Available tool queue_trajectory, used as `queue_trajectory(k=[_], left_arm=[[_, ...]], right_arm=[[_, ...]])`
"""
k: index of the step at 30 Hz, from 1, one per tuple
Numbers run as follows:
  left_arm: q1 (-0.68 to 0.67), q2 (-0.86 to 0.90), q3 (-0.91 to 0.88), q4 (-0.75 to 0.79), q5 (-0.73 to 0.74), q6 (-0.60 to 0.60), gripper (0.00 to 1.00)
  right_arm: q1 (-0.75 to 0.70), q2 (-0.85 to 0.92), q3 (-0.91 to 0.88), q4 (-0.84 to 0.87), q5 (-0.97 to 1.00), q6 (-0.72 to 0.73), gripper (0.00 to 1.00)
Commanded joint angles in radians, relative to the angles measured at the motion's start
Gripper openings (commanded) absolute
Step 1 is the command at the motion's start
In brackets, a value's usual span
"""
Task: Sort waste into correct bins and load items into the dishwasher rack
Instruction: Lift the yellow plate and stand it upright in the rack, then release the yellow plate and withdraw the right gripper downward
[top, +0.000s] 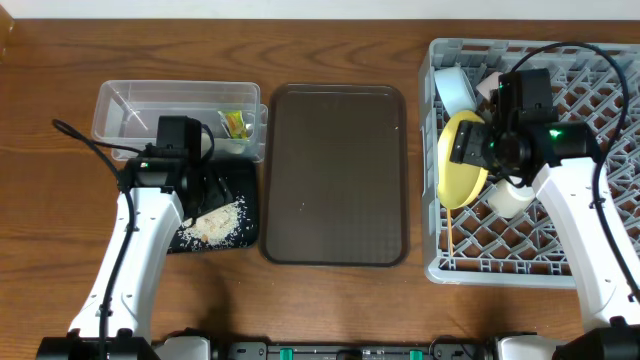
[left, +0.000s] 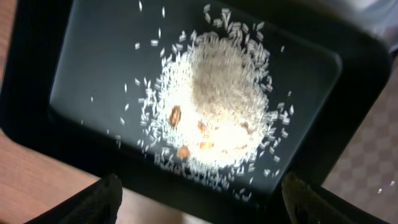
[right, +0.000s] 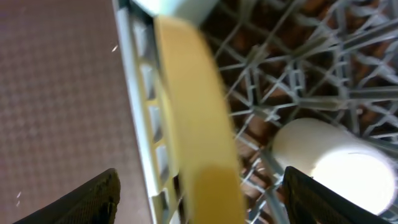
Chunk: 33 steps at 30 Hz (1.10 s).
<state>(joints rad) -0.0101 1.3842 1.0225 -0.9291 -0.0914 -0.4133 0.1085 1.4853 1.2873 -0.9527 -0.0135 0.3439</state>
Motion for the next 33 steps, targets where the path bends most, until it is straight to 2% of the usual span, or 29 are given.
queue_trajectory(k=[1, 8, 12, 14, 23, 24, 25, 26, 33], left_arm=[[0.004, -0.008, 0.008, -0.028, 0.005, 0.020, 0.85], [-0.028, -0.044, 0.008, -0.042, 0.005, 0.067, 0.85], [-0.100, -0.130, -0.010, -0.034, 0.004, 0.073, 0.85], [-0.144, -0.196, -0.044, -0.006, -0.002, 0.072, 0.85], [-0.224, -0.592, -0.245, 0.025, -0.060, 0.008, 0.86], [-0.224, -0.636, -0.259, 0.028, -0.060, 0.008, 0.86], [-0.224, -0.676, -0.272, 0.029, -0.059, 0.008, 0.92], [-0.224, -0.714, -0.280, 0.029, -0.059, 0.008, 0.94], [-0.224, -0.815, -0.282, 0.032, -0.059, 0.008, 0.94]], right_arm=[[-0.001, -0.031, -0.034, -0.020, -0.079, -0.045, 0.82], [0.000, -0.159, -0.192, 0.047, -0.082, -0.045, 0.83], [0.000, -0.314, -0.322, 0.131, -0.079, -0.042, 0.92], [0.000, -0.409, -0.394, 0.180, -0.066, -0.042, 0.99], [-0.001, -0.722, -0.574, 0.208, -0.015, -0.042, 0.99], [-0.001, -0.735, -0.578, 0.206, -0.013, -0.042, 0.99], [-0.001, -0.750, -0.581, 0.201, -0.013, -0.042, 0.99], [-0.001, -0.759, -0.581, 0.197, -0.013, -0.042, 0.99], [-0.001, -0.759, -0.581, 0.197, -0.013, -0.042, 0.99]])
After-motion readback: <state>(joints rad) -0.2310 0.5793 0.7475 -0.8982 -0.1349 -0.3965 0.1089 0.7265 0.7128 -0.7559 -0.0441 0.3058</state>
